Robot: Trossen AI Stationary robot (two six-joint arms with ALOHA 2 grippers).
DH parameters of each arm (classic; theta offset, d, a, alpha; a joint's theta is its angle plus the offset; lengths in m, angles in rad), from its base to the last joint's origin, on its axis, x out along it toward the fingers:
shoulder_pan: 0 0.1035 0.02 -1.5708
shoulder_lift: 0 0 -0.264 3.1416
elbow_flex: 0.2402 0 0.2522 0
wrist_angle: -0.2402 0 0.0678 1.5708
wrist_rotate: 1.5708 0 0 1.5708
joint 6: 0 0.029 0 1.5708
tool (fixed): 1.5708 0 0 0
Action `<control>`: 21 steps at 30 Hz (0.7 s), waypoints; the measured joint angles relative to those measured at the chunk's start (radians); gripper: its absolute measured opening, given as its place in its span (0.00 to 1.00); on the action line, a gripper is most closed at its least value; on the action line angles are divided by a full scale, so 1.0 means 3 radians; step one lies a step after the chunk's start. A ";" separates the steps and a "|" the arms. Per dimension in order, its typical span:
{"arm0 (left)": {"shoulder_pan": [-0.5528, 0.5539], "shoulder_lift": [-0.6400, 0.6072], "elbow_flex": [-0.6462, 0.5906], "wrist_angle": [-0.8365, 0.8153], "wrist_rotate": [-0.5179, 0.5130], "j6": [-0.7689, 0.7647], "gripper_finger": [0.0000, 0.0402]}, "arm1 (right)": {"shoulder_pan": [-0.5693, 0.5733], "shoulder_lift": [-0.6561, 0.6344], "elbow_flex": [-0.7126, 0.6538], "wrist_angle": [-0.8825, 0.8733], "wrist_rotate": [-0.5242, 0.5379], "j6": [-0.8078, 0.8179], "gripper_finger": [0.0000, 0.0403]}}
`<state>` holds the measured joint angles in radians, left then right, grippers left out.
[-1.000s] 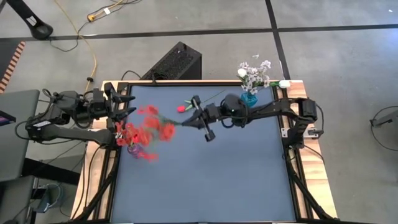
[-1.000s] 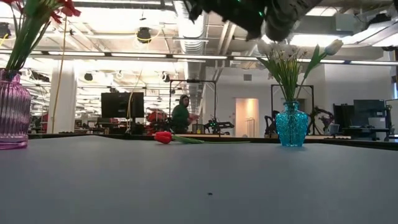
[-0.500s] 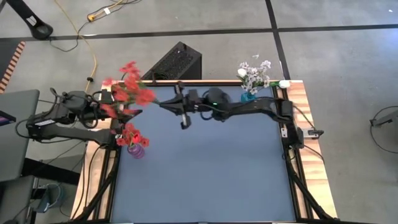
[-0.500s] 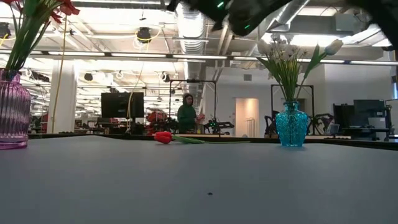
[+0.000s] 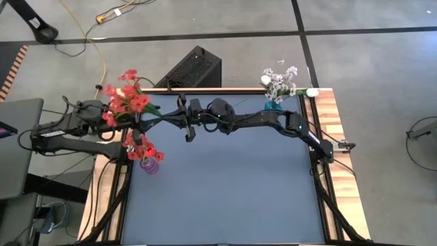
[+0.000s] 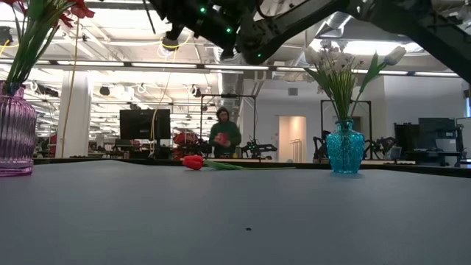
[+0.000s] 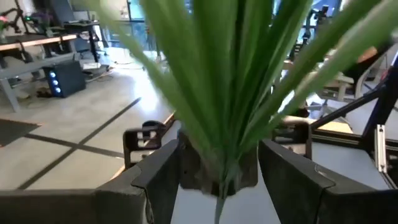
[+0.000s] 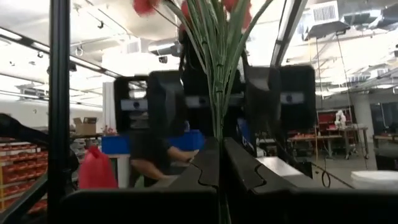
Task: Sort flowers into vase by color
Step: Put the red flowers into the purple vase
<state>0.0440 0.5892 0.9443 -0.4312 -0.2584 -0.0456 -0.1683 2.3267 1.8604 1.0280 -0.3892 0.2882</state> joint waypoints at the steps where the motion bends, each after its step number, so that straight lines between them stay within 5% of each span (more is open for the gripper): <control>1: 0.0000 0.0000 0.0000 0.0003 -0.0001 0.0001 0.51 | -0.0008 0.0005 -0.0001 -0.0009 0.0001 0.0001 0.07; 7: 0.0000 -0.0001 0.0000 0.0025 -0.0058 0.0030 0.44 | -0.0017 0.0008 -0.0004 0.0003 0.0000 0.0004 0.07; 12: 0.0000 -0.0001 0.0000 0.0038 -0.0063 0.0079 0.27 | -0.0016 0.0008 -0.0004 -0.0004 -0.0015 0.0007 0.09; 17: -0.0001 -0.0001 0.0000 0.0067 -0.0044 0.0077 0.04 | -0.0015 0.0008 -0.0004 -0.0018 -0.0134 0.0003 0.22; 21: -0.0001 -0.0001 0.0000 0.0048 -0.0048 0.0009 0.02 | -0.0058 -0.0020 -0.0005 -0.0075 -0.0335 0.0118 0.34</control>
<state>0.0437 0.5888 0.9445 -0.4168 -0.2729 -0.0428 -0.1858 2.3208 1.8587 1.0055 -0.4897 0.3235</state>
